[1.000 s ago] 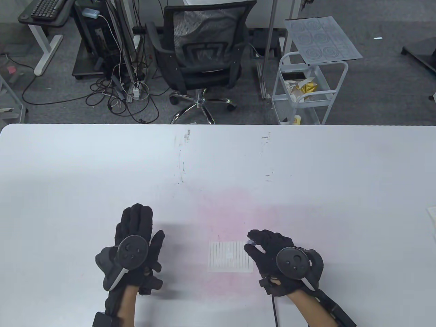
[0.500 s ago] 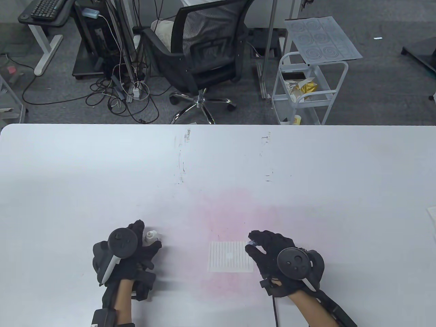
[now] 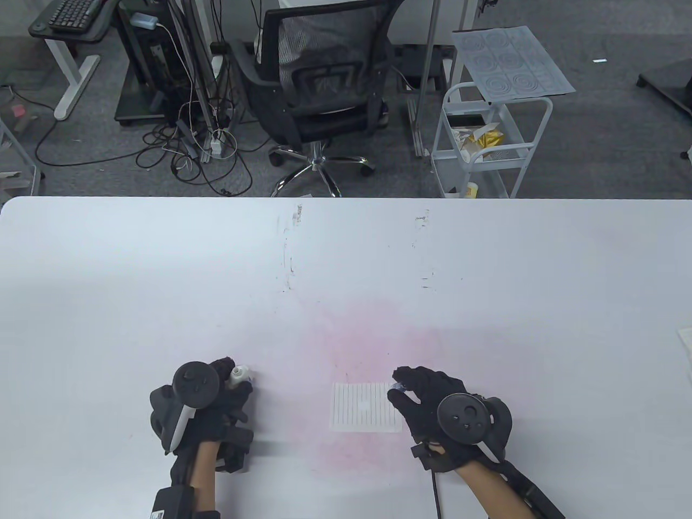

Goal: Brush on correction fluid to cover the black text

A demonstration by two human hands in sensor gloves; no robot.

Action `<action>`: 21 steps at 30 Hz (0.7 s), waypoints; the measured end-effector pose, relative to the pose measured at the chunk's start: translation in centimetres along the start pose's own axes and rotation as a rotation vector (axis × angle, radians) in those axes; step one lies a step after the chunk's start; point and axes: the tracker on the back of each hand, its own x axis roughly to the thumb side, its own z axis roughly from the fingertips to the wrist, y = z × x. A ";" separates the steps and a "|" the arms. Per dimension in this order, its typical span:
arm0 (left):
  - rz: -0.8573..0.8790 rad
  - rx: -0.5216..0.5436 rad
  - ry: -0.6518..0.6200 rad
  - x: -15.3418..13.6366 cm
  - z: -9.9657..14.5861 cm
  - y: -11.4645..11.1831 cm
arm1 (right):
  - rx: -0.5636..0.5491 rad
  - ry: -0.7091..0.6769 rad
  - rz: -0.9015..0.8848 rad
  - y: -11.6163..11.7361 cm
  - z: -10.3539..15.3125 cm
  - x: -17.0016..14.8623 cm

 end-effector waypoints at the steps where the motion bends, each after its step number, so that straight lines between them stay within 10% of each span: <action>1: 0.000 0.001 0.001 0.0 0.0 0.0 | 0.001 0.001 0.001 0.0 0.0 0.0; 21: -0.010 0.073 -0.231 4.7 1.2 1.5 | -0.006 0.013 -0.008 0.0 -0.1 -0.1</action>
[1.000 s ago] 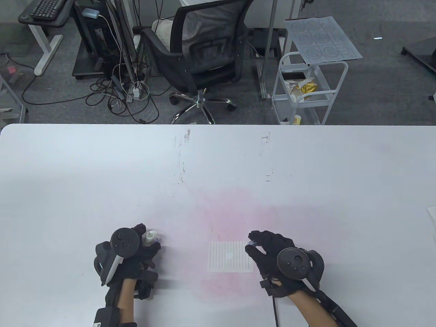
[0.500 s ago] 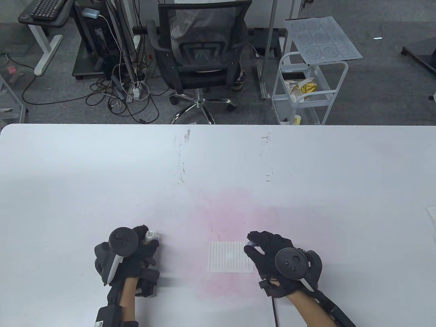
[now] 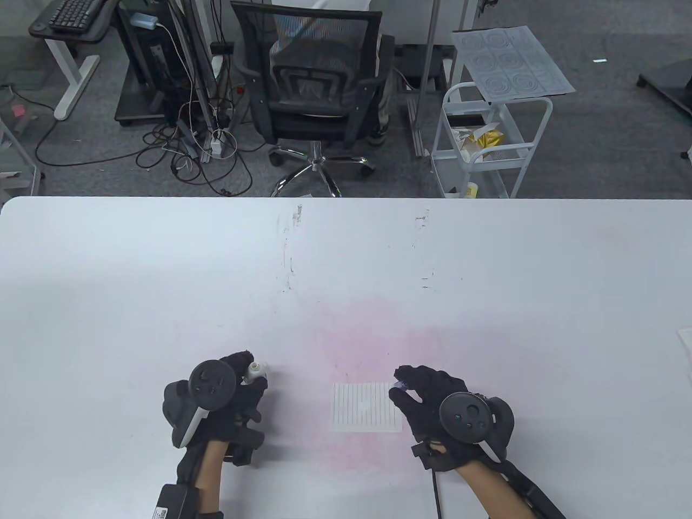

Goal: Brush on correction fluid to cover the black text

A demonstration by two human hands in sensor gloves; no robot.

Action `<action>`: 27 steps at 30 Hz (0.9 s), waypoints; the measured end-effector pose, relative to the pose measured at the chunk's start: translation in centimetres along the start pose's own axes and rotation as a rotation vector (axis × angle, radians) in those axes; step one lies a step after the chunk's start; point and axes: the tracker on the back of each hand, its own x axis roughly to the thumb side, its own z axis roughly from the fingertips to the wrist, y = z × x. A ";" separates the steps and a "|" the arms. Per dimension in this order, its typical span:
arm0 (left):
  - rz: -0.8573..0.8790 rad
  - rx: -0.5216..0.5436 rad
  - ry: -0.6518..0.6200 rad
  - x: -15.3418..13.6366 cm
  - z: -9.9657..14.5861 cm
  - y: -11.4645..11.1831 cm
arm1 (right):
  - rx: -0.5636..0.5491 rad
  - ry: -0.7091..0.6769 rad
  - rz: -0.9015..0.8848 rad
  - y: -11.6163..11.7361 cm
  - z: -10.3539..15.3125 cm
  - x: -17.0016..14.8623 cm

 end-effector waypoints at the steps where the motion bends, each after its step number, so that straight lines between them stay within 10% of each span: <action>1: 0.012 0.005 -0.025 0.6 0.1 0.2 | 0.001 0.000 0.000 0.0 0.0 0.0; 13: 0.140 -0.055 -0.270 8.0 1.1 2.3 | -0.005 0.009 -0.009 -0.2 -0.2 -0.3; 27: 0.105 -0.203 -0.429 12.4 2.7 -1.2 | -0.007 0.005 -0.009 -0.2 -0.5 -0.2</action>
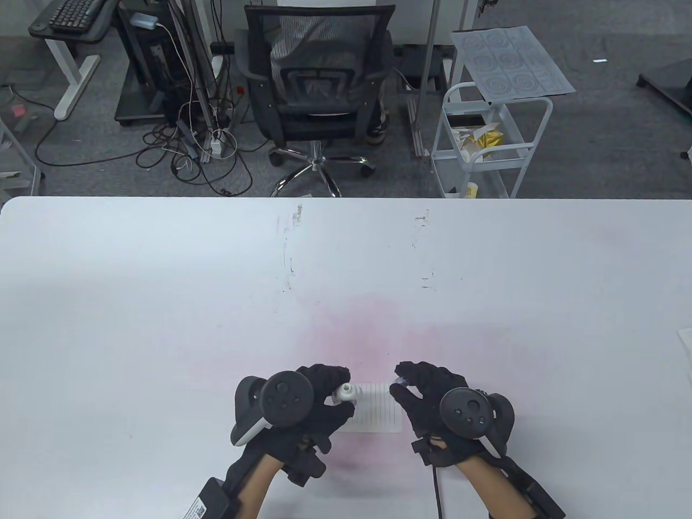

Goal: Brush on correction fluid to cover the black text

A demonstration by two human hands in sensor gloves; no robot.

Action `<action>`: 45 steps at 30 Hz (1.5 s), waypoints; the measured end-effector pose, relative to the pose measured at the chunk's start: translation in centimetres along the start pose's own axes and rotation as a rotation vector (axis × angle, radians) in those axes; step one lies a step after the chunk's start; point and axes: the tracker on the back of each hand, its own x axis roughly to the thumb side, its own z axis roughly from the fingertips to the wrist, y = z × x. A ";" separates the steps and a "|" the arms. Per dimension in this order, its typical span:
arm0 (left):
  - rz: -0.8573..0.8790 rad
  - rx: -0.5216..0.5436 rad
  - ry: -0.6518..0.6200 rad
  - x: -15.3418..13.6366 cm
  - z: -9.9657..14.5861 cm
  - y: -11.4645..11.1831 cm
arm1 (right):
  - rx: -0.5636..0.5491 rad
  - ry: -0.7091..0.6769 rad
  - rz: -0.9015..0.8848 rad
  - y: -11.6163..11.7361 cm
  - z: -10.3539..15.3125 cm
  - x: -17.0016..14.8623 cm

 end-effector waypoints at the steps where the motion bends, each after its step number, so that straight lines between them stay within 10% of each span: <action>1: -0.008 -0.010 -0.007 0.2 0.0 -0.4 | -0.003 -0.001 -0.005 -0.1 0.0 0.1; 19: -0.078 -0.090 -0.034 1.2 -0.6 -3.7 | -0.155 -0.042 -0.114 -6.5 -2.8 2.8; 45: -0.093 -0.116 -0.033 1.2 -0.6 -4.2 | 0.109 -0.201 0.003 -4.0 -1.7 8.0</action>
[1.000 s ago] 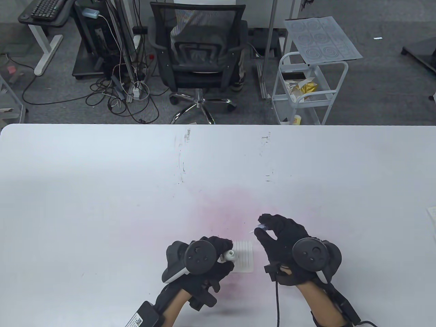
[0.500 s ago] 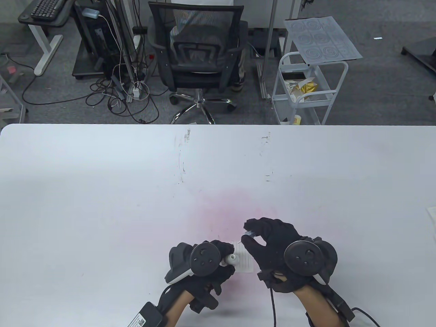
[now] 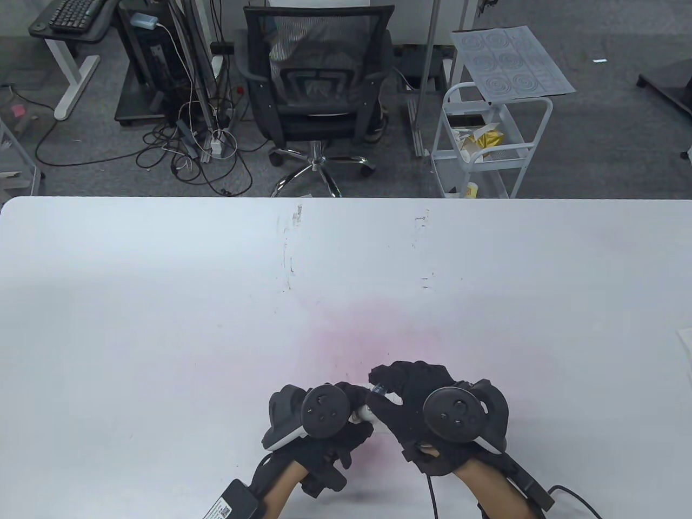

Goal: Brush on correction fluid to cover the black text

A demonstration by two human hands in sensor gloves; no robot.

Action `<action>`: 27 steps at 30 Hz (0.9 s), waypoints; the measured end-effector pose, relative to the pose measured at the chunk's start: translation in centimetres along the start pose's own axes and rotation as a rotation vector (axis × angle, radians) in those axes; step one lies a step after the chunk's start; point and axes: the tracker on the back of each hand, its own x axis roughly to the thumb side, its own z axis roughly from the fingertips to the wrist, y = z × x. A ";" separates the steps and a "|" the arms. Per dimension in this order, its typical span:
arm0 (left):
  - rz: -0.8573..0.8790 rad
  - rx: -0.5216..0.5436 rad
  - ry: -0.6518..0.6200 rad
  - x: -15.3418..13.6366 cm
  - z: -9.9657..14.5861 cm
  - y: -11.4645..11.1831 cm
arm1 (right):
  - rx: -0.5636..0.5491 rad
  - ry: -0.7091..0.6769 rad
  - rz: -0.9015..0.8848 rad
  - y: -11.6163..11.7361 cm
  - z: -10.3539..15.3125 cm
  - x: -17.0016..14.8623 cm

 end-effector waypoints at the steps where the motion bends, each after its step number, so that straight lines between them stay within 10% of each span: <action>1: -0.001 0.000 0.000 0.0 0.0 0.0 | 0.007 0.000 0.009 0.1 0.0 0.0; 27: 0.034 0.014 0.004 -0.5 0.2 0.4 | 0.214 0.031 0.031 3.2 0.0 -0.2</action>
